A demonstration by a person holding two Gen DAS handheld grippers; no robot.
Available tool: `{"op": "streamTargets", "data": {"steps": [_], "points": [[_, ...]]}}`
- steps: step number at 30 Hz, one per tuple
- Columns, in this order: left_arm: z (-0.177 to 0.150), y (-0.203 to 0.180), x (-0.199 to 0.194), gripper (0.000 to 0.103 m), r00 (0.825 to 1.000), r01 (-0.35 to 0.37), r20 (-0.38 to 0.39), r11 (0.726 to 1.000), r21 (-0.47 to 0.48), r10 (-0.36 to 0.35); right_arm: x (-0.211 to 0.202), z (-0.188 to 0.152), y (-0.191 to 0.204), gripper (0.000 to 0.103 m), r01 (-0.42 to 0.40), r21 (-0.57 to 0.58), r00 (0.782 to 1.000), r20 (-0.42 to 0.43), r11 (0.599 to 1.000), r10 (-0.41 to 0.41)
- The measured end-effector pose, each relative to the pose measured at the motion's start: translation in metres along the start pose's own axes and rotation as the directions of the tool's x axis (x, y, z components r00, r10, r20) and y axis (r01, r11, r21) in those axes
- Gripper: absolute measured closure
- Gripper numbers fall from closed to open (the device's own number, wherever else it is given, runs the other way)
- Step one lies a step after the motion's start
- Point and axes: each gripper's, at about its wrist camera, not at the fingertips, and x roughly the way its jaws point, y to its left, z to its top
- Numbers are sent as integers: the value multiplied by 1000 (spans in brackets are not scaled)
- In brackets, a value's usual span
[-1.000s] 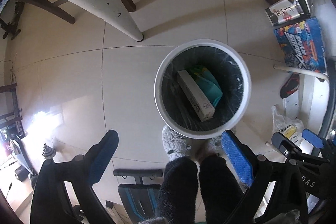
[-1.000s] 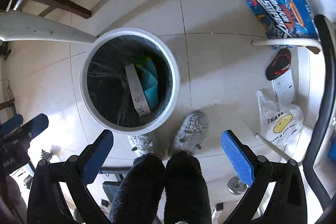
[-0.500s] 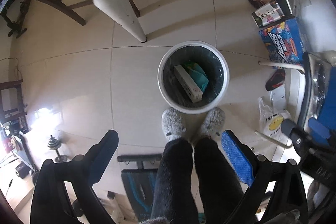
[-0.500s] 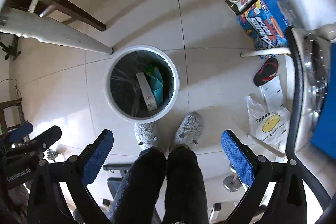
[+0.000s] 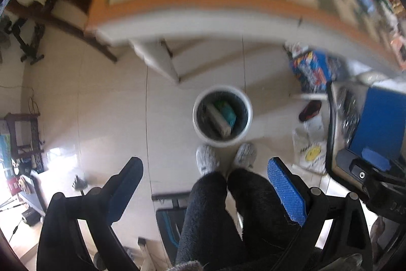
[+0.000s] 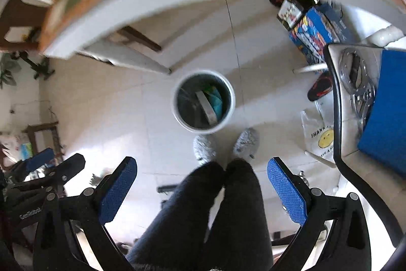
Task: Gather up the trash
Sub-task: 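Raise both tools back toward the table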
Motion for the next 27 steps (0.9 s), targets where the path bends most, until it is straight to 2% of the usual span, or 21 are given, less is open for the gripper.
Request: {"op": "streamTargets", "data": {"steps": [3,7,12,15,20,23,27], "points": [[31,-12,-29,3,998,10,64,1000,-2,-10,-50,24,-6,0,-16,39,996,87,999,12],[86,-47,-61,3,991,23,132,1000,19,-25,-105,69,-35,0,-5,121,982,190,993,-18],[165,-111,-69,3,987,48,154,998,34,-52,-154,140,-108,0,20,245,962,260,969,-86],[212,-146,-59,3,991,62,119,998,15,-63,-164,191,-159,0,36,300,955,269,953,-121],[296,-199,-5,3,993,112,-10,988,-107,-114,-160,279,-238,0,51,361,961,234,931,-144],[336,-220,37,4,980,143,-101,965,-222,-168,-146,325,-270,0,58,386,968,203,921,-146],[374,-238,78,4,964,141,-167,932,-335,-206,-126,372,-301,0,70,380,976,163,922,-141]]}}
